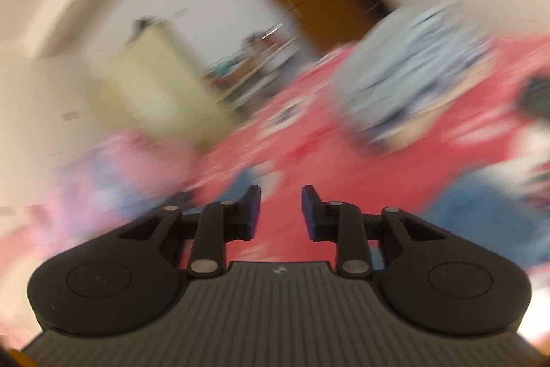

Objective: Fold clothes

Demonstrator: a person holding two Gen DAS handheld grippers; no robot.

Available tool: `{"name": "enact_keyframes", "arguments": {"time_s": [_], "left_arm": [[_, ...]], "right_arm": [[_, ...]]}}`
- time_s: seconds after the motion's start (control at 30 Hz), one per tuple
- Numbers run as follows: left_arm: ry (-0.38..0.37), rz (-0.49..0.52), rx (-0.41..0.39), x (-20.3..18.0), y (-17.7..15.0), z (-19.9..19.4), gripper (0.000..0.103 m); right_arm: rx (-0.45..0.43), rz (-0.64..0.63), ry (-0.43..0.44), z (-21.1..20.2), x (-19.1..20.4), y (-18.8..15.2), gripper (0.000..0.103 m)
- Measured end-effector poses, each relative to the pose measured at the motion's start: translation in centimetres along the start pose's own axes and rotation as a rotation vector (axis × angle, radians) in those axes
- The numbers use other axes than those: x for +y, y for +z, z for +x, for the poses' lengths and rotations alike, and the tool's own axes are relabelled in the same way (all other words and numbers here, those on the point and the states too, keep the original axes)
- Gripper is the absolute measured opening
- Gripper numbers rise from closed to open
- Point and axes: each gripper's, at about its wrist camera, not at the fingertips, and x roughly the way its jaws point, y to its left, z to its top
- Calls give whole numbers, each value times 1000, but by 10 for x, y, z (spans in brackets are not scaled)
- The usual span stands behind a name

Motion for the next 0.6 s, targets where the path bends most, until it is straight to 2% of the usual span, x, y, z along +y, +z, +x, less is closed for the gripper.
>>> {"name": "enact_keyframes", "arguments": {"time_s": [0.07, 0.1, 0.17, 0.23, 0.27, 0.37, 0.43, 0.5, 0.6], "left_arm": [[44, 60, -25, 0, 10, 16, 65], [48, 64, -25, 2, 13, 26, 65], [44, 44, -16, 8, 18, 49, 65], [39, -16, 7, 19, 21, 73, 65], [45, -52, 23, 26, 21, 86, 65], [78, -126, 56, 43, 22, 119, 64], [86, -139, 61, 49, 20, 135, 64], [81, -149, 62, 54, 17, 148, 64], [65, -178, 67, 57, 9, 163, 62]], "right_arm": [[91, 52, 113, 36, 22, 0, 38], [145, 66, 140, 57, 31, -2, 40], [239, 92, 162, 99, 47, -7, 41], [323, 120, 171, 140, 59, -12, 47], [347, 152, 157, 160, 61, -13, 53], [399, 241, 103, 219, 60, -12, 54], [422, 272, 53, 253, 64, -12, 56], [487, 289, 57, 290, 73, -13, 56], [534, 160, 32, 336, 107, -10, 58]]}}
